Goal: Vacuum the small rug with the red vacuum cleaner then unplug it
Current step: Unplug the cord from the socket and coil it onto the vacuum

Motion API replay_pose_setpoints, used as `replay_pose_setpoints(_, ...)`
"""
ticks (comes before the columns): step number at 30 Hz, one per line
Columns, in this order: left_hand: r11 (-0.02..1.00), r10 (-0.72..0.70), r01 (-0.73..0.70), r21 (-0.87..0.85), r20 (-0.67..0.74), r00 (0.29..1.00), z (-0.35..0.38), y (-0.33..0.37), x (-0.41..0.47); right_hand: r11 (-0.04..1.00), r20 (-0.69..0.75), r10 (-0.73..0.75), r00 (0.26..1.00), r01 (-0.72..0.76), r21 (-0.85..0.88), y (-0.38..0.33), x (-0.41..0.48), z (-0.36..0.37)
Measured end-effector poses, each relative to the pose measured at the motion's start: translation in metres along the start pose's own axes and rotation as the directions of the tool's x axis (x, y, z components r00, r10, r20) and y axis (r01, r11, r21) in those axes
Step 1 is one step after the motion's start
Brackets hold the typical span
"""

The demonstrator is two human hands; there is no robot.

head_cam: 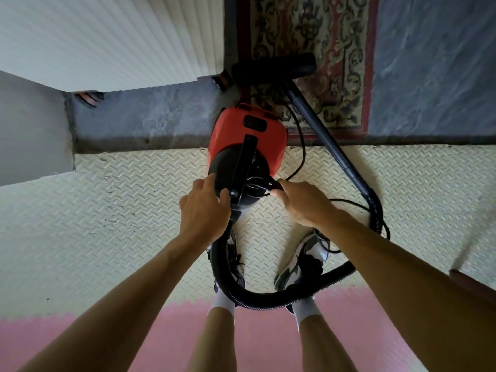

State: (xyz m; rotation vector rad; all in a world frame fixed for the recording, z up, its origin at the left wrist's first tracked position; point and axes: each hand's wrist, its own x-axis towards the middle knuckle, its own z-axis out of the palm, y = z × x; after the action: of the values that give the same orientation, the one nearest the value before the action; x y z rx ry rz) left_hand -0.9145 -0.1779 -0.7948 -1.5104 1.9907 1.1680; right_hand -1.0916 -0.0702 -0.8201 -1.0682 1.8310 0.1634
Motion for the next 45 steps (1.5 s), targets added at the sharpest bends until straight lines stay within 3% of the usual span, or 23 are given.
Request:
replay_pose_setpoints(4, 0.999, 0.04, -0.041, 0.026, 0.039, 0.998, 0.005, -0.003, 0.006, 0.94, 0.038, -0.097, 0.995, 0.104, -0.324, -0.007, 0.014, -0.034)
replay_pose_setpoints(7, 0.991, 0.117, -0.121, 0.058, 0.058, 0.991, 0.01, -0.002, 0.01, 0.933, 0.069, -0.097, 0.993, 0.115, -0.342, -0.017, 0.034, -0.049)
replay_pose_setpoints(12, 0.97, 0.185, -0.195, 0.148, 0.078, 0.98, 0.009, -0.004, 0.021, 0.999, 0.178, -0.029, 0.984, 0.02, 0.05, -0.005, 0.06, -0.054)
replay_pose_setpoints(16, 0.954, 0.203, -0.219, 0.203, 0.097, 0.974, 0.011, -0.002, 0.02, 0.968, 0.114, 0.084, 0.99, -0.109, 0.226, 0.002, 0.06, -0.042)
replay_pose_setpoints(19, 0.956, 0.209, -0.22, 0.195, 0.077, 0.975, 0.015, -0.002, 0.017, 0.944, 0.094, 0.088, 0.992, -0.113, 0.311, -0.001, 0.055, -0.035)
replay_pose_setpoints(23, 0.96, 0.208, -0.216, 0.176, 0.059, 0.976, 0.019, 0.0, 0.017, 0.725, 0.386, 0.085, 0.918, -0.323, 0.608, 0.004, 0.055, -0.046)
replay_pose_setpoints(26, 0.954, 0.223, -0.232, 0.189, 0.07, 0.972, 0.018, -0.004, 0.02, 0.54, 0.519, 0.028, 0.854, -0.449, 0.711, 0.013, 0.059, -0.044)
replay_pose_setpoints(28, 0.951, 0.229, -0.241, 0.193, 0.079, 0.97, 0.016, -0.009, 0.021, 0.479, 0.588, -0.031, 0.808, -0.505, 0.718, 0.018, 0.06, -0.042)
replay_pose_setpoints(30, 0.95, 0.231, -0.244, 0.192, 0.09, 0.969, 0.018, -0.011, 0.018, 0.595, 0.601, -0.009, 0.799, -0.479, 0.646, 0.018, 0.06, -0.046)
replay_pose_setpoints(32, 0.958, 0.22, -0.234, 0.166, 0.1, 0.97, 0.023, -0.01, 0.015, 0.77, 0.505, 0.085, 0.859, -0.378, 0.514, 0.009, 0.062, -0.05)
replay_pose_setpoints(33, 0.961, 0.217, -0.232, 0.153, 0.104, 0.971, 0.025, -0.008, 0.015, 0.806, 0.453, 0.116, 0.884, -0.35, 0.477, 0.001, 0.062, -0.05)
replay_pose_setpoints(35, 0.967, 0.208, -0.219, 0.128, 0.094, 0.974, 0.026, -0.003, 0.017, 0.744, 0.476, 0.11, 0.873, -0.39, 0.543, -0.017, 0.065, -0.041)
replay_pose_setpoints(37, 0.97, 0.197, -0.205, 0.132, 0.073, 0.978, 0.023, -0.003, 0.02, 0.589, 0.576, 0.046, 0.816, -0.488, 0.644, -0.032, 0.062, -0.026)
replay_pose_setpoints(39, 0.956, 0.218, -0.224, 0.19, 0.05, 0.975, 0.019, -0.005, 0.021, 0.566, 0.593, 0.023, 0.805, -0.499, 0.656, -0.034, 0.066, -0.019)
replay_pose_setpoints(40, 0.944, 0.236, -0.241, 0.224, 0.049, 0.971, 0.018, -0.008, 0.02, 0.601, 0.594, 0.03, 0.804, -0.489, 0.632, -0.033, 0.068, -0.02)
replay_pose_setpoints(42, 0.926, 0.254, -0.251, 0.28, 0.027, 0.967, 0.018, -0.007, 0.019, 0.768, 0.545, 0.038, 0.837, -0.373, 0.52, -0.037, 0.066, -0.033)
replay_pose_setpoints(44, 0.925, 0.272, -0.257, 0.281, -0.017, 0.962, 0.015, 0.001, 0.021, 0.952, 0.423, 0.041, 0.905, -0.164, 0.259, -0.04, 0.067, -0.046)
replay_pose_setpoints(45, 0.927, 0.287, -0.27, 0.261, -0.029, 0.957, 0.011, 0.005, 0.024, 0.988, 0.346, 0.035, 0.938, -0.085, 0.13, -0.041, 0.068, -0.048)
